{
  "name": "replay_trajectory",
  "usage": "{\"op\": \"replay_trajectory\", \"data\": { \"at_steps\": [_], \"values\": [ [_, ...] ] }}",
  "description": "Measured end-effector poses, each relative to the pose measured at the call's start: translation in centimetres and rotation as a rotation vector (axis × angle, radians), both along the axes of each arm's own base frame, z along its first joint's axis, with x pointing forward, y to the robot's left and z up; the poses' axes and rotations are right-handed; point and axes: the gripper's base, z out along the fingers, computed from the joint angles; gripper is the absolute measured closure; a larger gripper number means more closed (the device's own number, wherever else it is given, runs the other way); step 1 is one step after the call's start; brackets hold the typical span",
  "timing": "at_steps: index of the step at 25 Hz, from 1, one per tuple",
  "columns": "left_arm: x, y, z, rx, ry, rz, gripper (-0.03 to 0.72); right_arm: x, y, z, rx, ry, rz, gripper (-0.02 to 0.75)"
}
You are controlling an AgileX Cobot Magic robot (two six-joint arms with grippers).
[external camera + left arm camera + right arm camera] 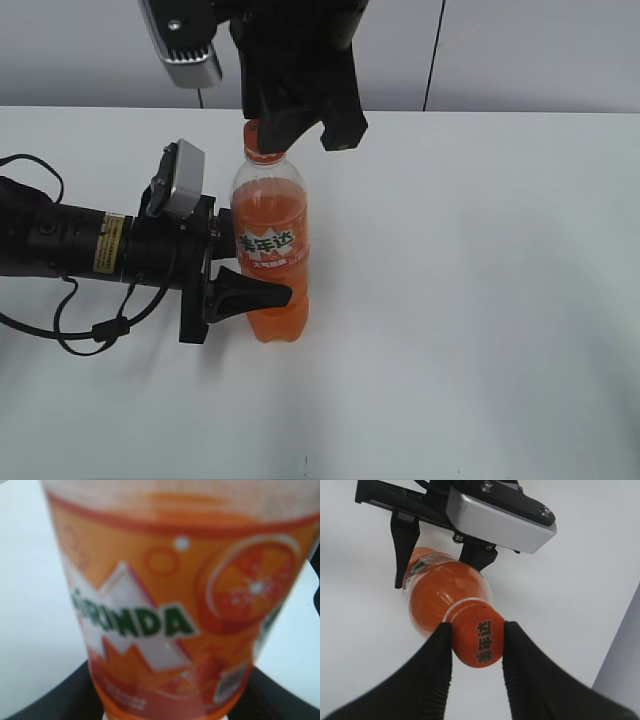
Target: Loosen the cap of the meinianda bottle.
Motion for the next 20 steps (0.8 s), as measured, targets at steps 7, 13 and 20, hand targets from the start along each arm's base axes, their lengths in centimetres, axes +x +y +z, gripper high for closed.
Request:
{"op": "replay_trajectory", "data": {
  "at_steps": [7, 13, 20],
  "values": [
    [0.00, 0.00, 0.00, 0.000, 0.000, 0.000, 0.279, -0.03, 0.03, 0.00, 0.004, 0.004, -0.003, 0.489],
    [-0.01, 0.00, -0.01, 0.001, 0.000, -0.002, 0.279, -0.02, 0.02, 0.00, 0.007, 0.009, -0.017, 0.400],
    [-0.03, 0.00, -0.01, 0.002, -0.002, -0.004, 0.279, -0.01, 0.01, 0.00, 0.010, 0.014, -0.035, 0.278]
  ]
}}
